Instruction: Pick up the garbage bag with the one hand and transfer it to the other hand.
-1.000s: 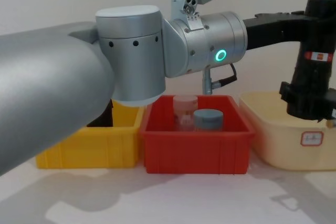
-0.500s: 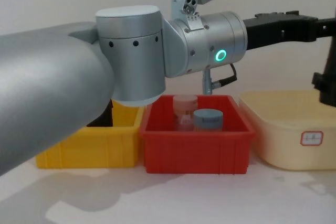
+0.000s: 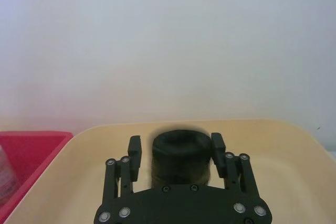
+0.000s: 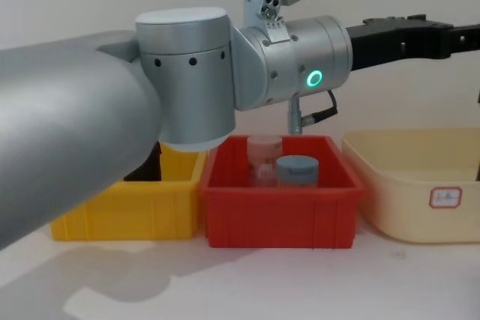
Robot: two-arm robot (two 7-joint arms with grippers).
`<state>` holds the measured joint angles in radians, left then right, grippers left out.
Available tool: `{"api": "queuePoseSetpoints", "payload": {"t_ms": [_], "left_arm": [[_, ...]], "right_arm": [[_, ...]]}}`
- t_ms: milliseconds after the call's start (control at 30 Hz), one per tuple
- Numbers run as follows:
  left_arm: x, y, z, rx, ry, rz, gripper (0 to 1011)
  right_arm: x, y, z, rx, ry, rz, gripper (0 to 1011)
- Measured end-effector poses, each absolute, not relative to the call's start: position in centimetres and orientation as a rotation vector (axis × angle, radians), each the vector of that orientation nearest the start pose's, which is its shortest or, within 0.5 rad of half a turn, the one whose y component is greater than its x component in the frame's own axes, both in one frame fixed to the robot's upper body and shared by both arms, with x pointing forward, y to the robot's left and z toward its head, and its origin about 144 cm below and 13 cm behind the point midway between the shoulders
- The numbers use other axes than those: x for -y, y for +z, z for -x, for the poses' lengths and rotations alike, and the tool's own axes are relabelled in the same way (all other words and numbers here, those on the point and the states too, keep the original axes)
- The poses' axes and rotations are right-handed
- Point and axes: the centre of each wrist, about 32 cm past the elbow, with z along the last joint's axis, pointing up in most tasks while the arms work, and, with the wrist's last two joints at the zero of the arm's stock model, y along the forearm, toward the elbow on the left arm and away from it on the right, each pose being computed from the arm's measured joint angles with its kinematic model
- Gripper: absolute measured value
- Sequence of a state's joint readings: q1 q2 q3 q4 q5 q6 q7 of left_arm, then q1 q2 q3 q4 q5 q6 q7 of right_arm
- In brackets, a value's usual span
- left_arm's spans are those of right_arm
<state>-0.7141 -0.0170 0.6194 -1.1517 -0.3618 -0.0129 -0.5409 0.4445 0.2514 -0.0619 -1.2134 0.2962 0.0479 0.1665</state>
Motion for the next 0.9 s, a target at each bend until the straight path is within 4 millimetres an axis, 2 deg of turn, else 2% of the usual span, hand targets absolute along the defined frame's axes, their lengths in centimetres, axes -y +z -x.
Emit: {"api": "queuePoseSetpoints", "payload": {"t_ms": [33,233,333,533,900], "left_arm": [[-4.8,127.8,-59.2,0.157,0.454,0.129,1001],[-5.5,127.7,-58.8,0.156,0.496,0.140,1001],[-6.2,127.6,-58.6,0.156,0.526,0.146,1002],[-7.4,127.4,-57.8,0.161,0.600,0.155,1001],[-9.9,127.1,-56.3,0.182,0.744,0.165,1001]], "right_arm": [[31.1,120.9,-57.9,0.001,-1.432,-0.060,778],[31.5,121.7,-58.3,0.002,-1.430,-0.059,963],[31.5,122.2,-58.3,0.012,-1.424,-0.067,1004],[31.0,123.1,-58.0,0.039,-1.398,-0.088,1004],[28.9,124.1,-57.1,0.070,-1.309,-0.125,1004]]}}
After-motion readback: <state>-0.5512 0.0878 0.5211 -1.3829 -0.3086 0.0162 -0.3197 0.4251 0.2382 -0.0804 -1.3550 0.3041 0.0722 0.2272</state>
